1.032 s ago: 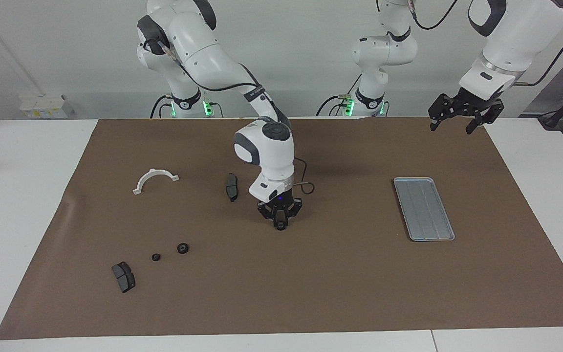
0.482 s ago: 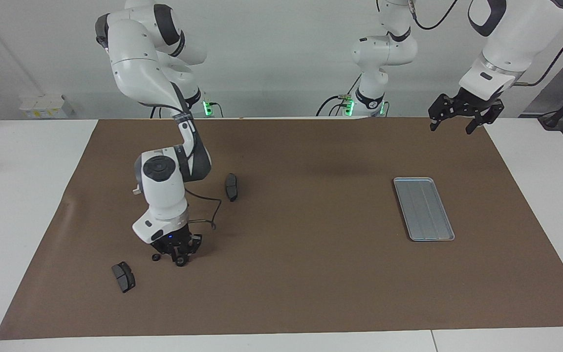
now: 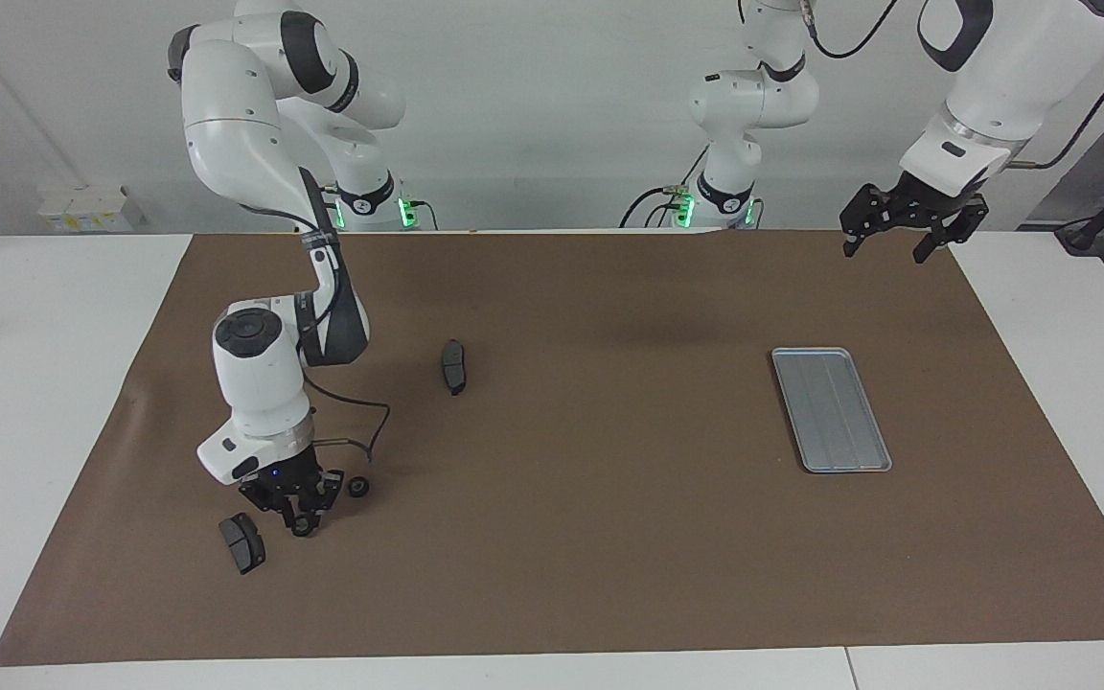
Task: Place bearing gear from tray to pile
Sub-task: 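Carry the gear with the right gripper to the gear pile near the grey pad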
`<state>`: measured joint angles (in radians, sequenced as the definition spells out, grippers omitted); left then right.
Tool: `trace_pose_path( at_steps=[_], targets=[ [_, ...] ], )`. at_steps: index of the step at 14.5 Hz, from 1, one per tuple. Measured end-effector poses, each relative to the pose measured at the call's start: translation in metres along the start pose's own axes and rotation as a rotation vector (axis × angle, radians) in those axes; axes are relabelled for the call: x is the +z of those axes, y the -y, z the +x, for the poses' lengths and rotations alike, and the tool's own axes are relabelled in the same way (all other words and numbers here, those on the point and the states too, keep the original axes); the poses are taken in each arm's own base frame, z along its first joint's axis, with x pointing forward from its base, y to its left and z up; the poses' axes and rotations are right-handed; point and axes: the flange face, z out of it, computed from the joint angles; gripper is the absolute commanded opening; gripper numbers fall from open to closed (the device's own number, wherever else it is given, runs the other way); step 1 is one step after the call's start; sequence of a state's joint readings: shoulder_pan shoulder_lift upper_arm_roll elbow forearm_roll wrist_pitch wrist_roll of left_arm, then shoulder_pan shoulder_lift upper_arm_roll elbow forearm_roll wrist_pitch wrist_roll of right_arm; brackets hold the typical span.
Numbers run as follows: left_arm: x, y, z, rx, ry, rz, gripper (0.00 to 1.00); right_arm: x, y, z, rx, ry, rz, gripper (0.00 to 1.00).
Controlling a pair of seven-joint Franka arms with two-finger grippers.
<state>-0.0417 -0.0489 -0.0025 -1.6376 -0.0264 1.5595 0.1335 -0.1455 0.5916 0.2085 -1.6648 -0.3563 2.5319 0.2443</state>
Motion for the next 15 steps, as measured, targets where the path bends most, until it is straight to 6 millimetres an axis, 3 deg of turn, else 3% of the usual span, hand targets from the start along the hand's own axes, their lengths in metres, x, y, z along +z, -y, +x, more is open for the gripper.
trace_pose_path(
  at_steps=[5,9,10,11,13,15],
  targets=[
    [0.000,0.000,0.000,0.000,0.000,0.000,1.00,-0.020,-0.010,0.024,0.018,-0.086,0.004,0.19],
    [0.000,0.000,0.000,0.000,0.000,0.000,1.00,-0.017,-0.004,0.034,0.032,-0.160,0.042,0.19],
    [0.000,0.000,0.000,0.000,0.000,0.000,1.00,-0.017,0.000,0.037,0.046,-0.165,0.058,0.23],
    [0.000,0.000,0.000,0.000,0.000,0.000,1.00,-0.018,0.007,0.040,0.060,-0.167,0.078,0.42],
    [0.000,0.000,0.000,0.000,0.000,0.000,1.00,-0.018,0.023,0.043,0.072,-0.167,0.108,0.69],
    [0.000,0.000,0.000,0.000,0.000,0.000,1.00,-0.019,0.028,0.044,0.071,-0.170,0.114,0.80]
  ],
)
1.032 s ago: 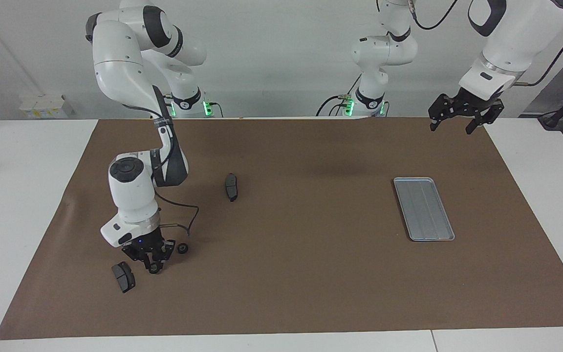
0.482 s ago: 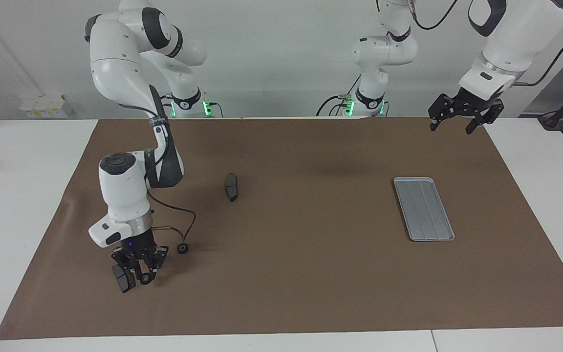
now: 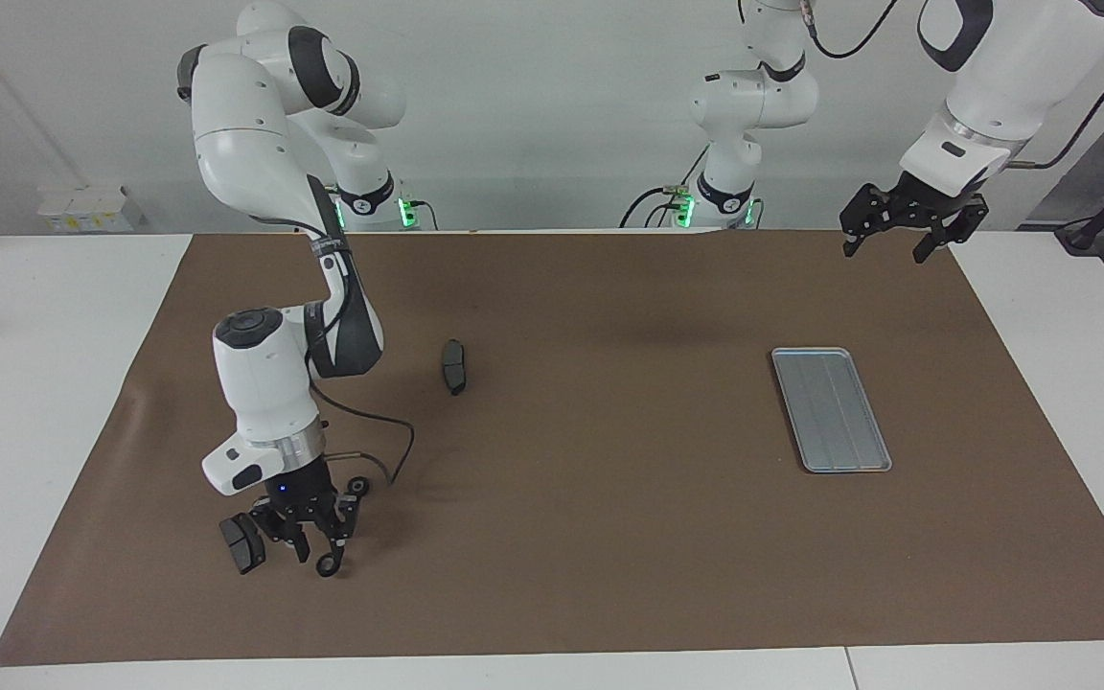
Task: Place bearing gear from tray to pile
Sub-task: 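Carry the gear with the right gripper to the gear pile near the grey pad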
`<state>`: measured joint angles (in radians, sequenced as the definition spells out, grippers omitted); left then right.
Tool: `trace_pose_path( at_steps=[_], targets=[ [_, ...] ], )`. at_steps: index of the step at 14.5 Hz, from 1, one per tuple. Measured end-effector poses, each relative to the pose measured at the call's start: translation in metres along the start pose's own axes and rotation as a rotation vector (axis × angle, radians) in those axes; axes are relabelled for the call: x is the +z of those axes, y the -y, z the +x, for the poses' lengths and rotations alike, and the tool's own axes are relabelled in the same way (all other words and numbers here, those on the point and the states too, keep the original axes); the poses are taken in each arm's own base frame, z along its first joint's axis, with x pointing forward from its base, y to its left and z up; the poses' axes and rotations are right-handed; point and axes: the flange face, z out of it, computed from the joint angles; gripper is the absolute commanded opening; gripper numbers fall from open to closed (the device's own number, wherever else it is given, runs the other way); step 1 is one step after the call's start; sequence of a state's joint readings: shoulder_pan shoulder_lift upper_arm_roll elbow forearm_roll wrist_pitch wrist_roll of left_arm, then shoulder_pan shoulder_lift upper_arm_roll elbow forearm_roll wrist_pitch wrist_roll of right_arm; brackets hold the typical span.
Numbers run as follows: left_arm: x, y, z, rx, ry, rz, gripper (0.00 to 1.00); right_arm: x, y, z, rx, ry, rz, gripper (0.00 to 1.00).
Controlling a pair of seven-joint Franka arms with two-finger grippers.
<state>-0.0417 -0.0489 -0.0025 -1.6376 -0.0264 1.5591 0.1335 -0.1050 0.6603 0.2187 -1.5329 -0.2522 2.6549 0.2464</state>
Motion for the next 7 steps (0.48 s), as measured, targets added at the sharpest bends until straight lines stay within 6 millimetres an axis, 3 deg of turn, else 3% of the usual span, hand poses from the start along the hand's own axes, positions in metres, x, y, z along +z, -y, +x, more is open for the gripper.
trace_pose_path(
  at_steps=[4,5,7],
  targets=[
    [0.000,0.000,0.000,0.000,0.000,0.000,1.00,-0.008,-0.004,0.007,0.005,0.008,-0.009,0.81],
    [0.000,0.000,0.000,0.000,0.000,0.000,1.00,-0.017,-0.005,0.011,0.007,0.034,-0.022,0.81],
    [0.000,0.000,0.000,0.000,0.000,0.000,1.00,-0.053,-0.003,0.022,0.024,0.103,-0.036,0.81]
  ],
)
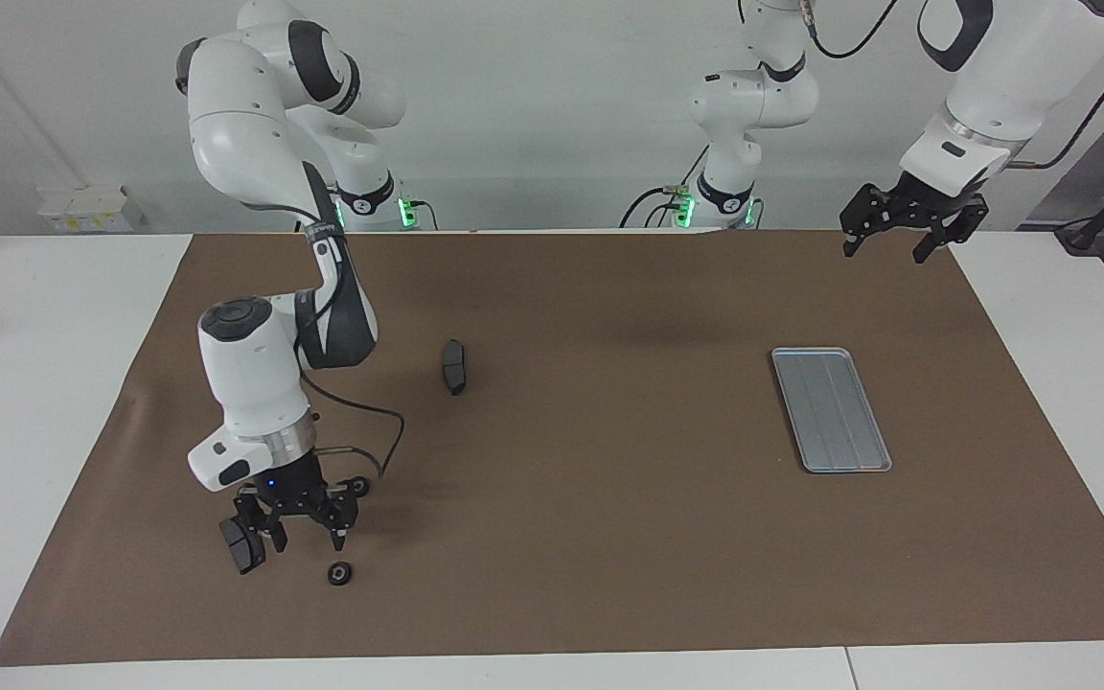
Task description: Place bearing gear from tray to pile
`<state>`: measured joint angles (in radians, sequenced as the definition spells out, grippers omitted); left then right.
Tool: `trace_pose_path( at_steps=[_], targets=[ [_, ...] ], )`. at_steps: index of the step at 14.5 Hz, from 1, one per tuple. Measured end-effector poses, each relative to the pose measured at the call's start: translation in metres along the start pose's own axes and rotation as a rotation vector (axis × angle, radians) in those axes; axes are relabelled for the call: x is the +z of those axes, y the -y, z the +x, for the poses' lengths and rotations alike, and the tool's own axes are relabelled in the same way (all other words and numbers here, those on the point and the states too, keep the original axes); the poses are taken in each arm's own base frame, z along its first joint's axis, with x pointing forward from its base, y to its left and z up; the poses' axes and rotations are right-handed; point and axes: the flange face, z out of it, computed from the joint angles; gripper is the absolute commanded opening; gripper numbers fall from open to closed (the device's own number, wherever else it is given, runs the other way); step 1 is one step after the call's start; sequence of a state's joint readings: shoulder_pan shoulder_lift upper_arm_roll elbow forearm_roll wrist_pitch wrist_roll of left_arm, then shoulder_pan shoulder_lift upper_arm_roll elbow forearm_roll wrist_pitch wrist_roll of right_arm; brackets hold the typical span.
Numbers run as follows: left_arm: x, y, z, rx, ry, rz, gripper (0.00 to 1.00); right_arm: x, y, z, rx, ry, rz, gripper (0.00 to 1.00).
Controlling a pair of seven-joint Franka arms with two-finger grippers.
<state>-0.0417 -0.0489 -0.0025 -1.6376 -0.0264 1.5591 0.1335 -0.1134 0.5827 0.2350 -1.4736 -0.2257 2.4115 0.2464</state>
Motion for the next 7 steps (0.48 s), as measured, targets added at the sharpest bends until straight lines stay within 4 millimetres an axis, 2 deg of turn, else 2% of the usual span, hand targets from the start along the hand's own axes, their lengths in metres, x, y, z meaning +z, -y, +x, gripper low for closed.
trace_pose_path(
  at_steps=[3,7],
  targets=[
    [0.000,0.000,0.000,0.000,0.000,0.000,1.00,-0.080,0.013,0.001,0.031,0.115,0.010,0.82],
    [0.000,0.000,0.000,0.000,0.000,0.000,1.00,-0.179,0.020,-0.025,0.032,0.275,-0.025,0.89]
  ],
)
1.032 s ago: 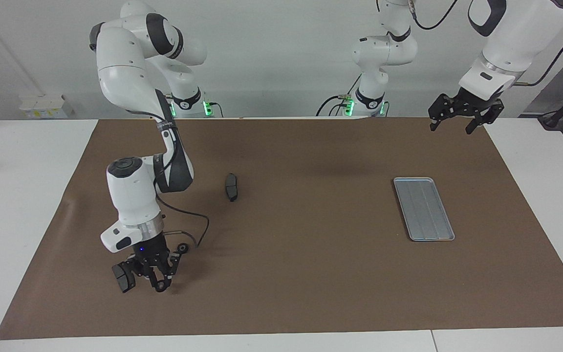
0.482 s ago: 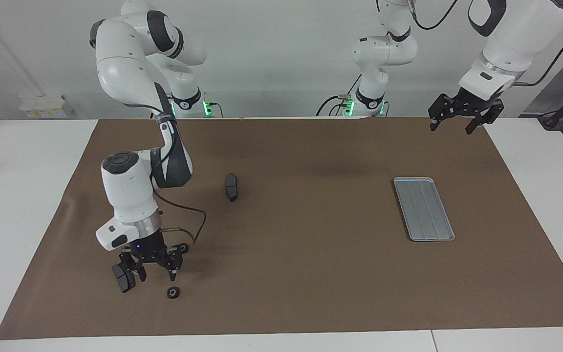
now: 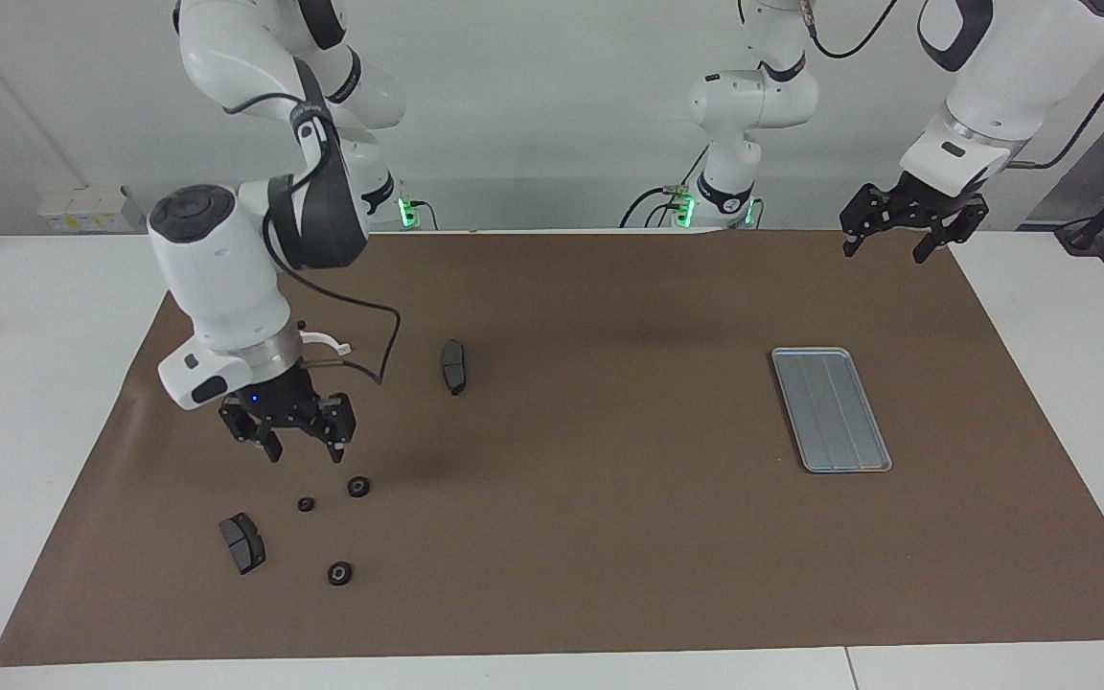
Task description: Place bearing gear from tray to pile
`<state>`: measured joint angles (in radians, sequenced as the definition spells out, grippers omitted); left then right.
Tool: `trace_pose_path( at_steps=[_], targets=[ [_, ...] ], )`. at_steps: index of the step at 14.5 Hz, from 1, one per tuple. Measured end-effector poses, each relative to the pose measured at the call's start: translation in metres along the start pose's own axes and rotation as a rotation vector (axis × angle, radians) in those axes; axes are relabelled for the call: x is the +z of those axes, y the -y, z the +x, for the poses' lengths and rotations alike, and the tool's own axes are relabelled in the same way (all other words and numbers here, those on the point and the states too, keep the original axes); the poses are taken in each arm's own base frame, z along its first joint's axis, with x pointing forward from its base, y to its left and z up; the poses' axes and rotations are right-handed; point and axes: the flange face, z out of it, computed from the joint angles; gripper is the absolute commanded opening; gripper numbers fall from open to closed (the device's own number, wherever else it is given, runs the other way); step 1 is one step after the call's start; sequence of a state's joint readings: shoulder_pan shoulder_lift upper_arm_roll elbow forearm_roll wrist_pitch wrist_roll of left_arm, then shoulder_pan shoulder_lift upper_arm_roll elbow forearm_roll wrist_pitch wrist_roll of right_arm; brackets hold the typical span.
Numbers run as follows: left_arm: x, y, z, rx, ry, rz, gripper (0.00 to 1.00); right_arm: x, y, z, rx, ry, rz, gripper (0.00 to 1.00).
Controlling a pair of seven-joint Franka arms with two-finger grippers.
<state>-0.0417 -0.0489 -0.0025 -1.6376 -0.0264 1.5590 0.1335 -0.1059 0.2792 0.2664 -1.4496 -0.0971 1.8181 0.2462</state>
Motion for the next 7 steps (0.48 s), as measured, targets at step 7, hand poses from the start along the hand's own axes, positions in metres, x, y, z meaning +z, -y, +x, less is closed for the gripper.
trace_pose_path(
  at_steps=[7],
  targets=[
    [0.000,0.000,0.000,0.000,0.000,0.000,1.00,-0.109,-0.020,-0.075,0.008,0.096,-0.001,1.00]
  ],
)
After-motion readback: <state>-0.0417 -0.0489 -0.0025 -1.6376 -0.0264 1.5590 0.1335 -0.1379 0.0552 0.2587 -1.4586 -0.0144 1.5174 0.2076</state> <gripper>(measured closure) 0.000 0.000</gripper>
